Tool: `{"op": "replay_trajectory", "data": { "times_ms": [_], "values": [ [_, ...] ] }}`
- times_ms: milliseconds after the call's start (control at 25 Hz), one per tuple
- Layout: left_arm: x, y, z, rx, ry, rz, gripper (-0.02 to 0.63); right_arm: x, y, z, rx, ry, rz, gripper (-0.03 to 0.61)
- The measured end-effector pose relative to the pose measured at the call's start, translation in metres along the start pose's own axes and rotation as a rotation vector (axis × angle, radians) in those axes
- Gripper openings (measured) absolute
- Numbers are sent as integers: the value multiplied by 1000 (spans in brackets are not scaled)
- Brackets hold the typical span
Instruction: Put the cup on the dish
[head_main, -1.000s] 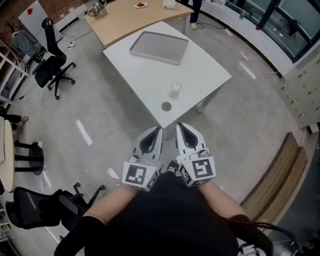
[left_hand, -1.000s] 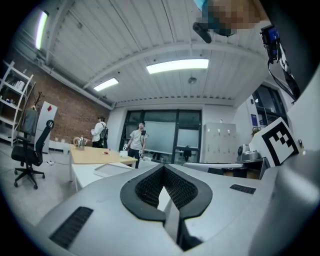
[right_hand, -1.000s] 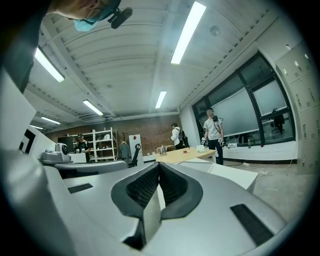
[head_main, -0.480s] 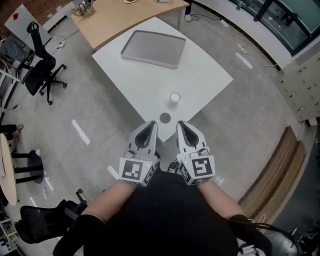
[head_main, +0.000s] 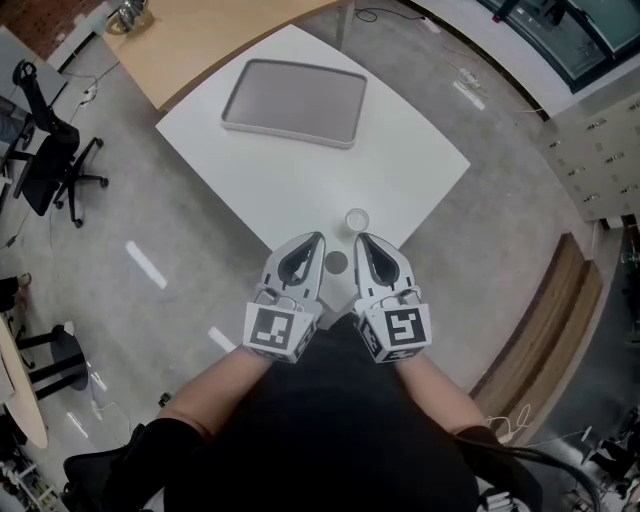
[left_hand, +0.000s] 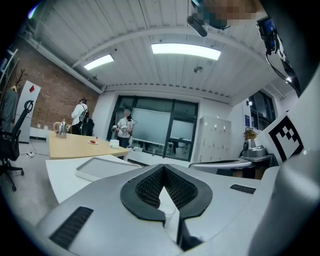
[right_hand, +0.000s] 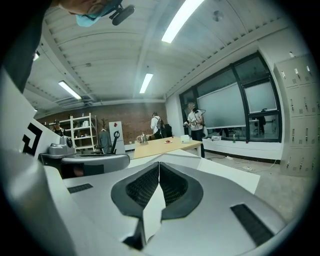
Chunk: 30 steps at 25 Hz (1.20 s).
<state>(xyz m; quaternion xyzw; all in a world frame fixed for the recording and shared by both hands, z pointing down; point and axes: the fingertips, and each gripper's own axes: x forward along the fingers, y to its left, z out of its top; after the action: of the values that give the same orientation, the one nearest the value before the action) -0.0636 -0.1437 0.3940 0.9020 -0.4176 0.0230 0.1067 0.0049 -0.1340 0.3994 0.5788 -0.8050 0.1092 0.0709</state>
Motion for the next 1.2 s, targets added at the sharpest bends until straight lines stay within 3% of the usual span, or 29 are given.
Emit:
{"op": "replay_trajectory", "data": {
  "times_ms": [280,640,880,920,1000,1200],
  "values": [
    [35,17,-15,-19,78,-10,8,27,-32,-20,21,74,-52,13],
    [71,24,-44,-36,144,21,8,49,-65,-51,31,156,-21,14],
    [87,21,-72,1,164,-8,8,60,-68,-90,29,253,33,15],
    [89,21,-76,1,170,-6,8,61,-68,-96,27,266,39,31],
    [93,23,-83,0,180,2,8,64,-68,-110,21,298,60,160],
    [101,38,-102,-6,196,38,8,79,-70,-143,19,370,102,239]
  ]
}}
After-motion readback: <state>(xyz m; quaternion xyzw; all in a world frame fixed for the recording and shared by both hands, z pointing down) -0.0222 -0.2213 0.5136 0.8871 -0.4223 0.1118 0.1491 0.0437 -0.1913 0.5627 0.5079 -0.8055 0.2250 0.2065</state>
